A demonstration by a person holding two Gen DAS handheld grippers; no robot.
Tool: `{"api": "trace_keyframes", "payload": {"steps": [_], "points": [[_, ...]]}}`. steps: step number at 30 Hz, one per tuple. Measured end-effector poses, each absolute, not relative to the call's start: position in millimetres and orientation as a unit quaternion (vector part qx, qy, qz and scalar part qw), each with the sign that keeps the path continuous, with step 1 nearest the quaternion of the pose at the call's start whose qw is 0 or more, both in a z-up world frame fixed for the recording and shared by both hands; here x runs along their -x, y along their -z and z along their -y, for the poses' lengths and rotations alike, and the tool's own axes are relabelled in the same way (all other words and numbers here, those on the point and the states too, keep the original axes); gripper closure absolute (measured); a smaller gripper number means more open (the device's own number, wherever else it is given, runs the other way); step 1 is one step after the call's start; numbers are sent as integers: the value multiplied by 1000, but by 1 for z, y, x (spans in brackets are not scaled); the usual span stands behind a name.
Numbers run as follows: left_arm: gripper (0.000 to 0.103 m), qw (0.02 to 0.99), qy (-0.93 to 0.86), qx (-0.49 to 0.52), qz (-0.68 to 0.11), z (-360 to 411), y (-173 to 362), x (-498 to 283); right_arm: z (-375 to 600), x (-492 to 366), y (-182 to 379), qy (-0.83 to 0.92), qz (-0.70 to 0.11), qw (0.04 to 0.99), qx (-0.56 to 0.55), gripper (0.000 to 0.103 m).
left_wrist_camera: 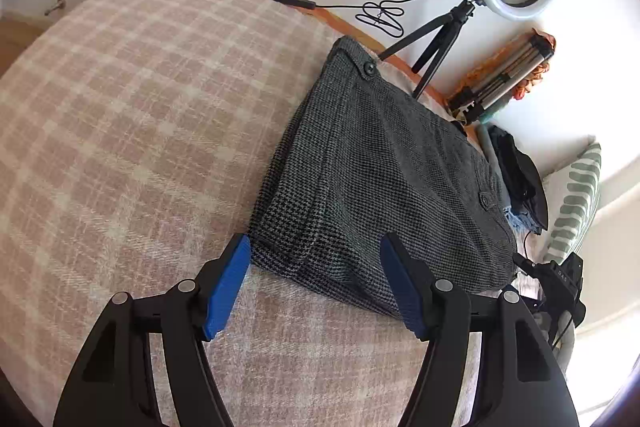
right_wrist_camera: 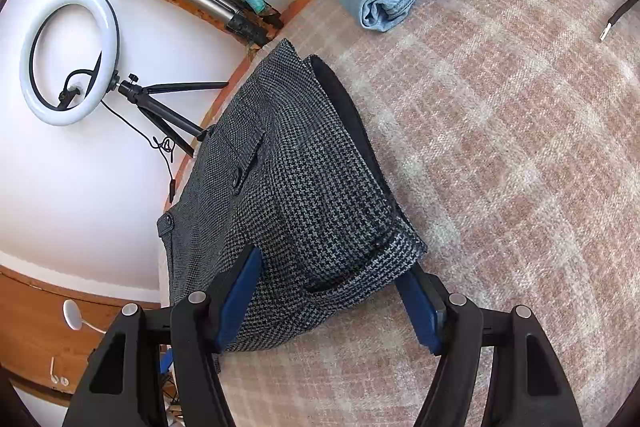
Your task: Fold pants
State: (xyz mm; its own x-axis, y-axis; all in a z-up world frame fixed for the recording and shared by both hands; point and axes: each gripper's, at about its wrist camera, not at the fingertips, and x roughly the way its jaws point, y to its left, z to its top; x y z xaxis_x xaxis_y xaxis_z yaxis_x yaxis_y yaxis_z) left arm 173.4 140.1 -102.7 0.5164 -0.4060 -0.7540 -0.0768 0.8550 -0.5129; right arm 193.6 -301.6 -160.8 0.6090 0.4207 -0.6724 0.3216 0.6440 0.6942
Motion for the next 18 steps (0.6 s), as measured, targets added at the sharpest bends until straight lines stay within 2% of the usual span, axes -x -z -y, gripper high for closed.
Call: {"api": "trace_keyframes", "payload": {"steps": [1,3,5,6,12,16,18], "points": [[36,833,94,253,-483,-140,106,-173,300,-196,160,-31,-441,793,-419,38],[36,827,96,265,-487,-140,113,-174,295,-203,162,-38,-445,797,-407,63],[36,830,90,263,-483,-139,117,-173,290,-206,159,-54,-444,808,-384,75],[37,831,88,261,-483,-138,119,-174,286,-207,153,-61,-443,819,-360,77],[39,846,75,210,-485,-127,118,-180,259,-195,82,-75,-375,917,-110,83],[39,851,69,176,-490,-121,118,-179,260,-197,104,-62,-414,905,-72,82],[39,856,60,158,-489,-120,115,-177,261,-200,125,-66,-440,892,-73,71]]}}
